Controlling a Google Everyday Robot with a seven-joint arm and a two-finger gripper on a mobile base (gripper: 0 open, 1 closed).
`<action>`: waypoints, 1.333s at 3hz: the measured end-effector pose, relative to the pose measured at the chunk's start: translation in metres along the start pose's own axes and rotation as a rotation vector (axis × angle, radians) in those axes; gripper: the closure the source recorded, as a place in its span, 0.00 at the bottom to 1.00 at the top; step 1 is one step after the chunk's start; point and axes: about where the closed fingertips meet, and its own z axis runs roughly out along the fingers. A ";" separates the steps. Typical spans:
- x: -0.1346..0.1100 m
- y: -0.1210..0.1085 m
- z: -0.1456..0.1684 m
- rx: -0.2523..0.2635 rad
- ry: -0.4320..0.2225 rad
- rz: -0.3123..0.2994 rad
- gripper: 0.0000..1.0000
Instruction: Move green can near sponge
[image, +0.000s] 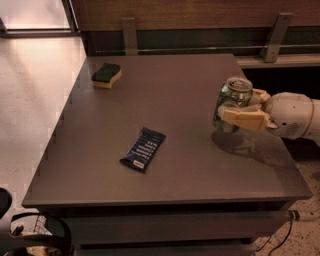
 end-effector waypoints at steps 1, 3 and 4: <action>-0.023 -0.058 0.039 0.029 -0.004 0.037 1.00; -0.027 -0.103 0.113 0.057 0.024 0.041 1.00; -0.030 -0.114 0.158 0.048 0.013 0.018 1.00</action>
Offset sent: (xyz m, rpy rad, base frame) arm 0.1523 0.0525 0.0268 -0.0334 0.0692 -0.0914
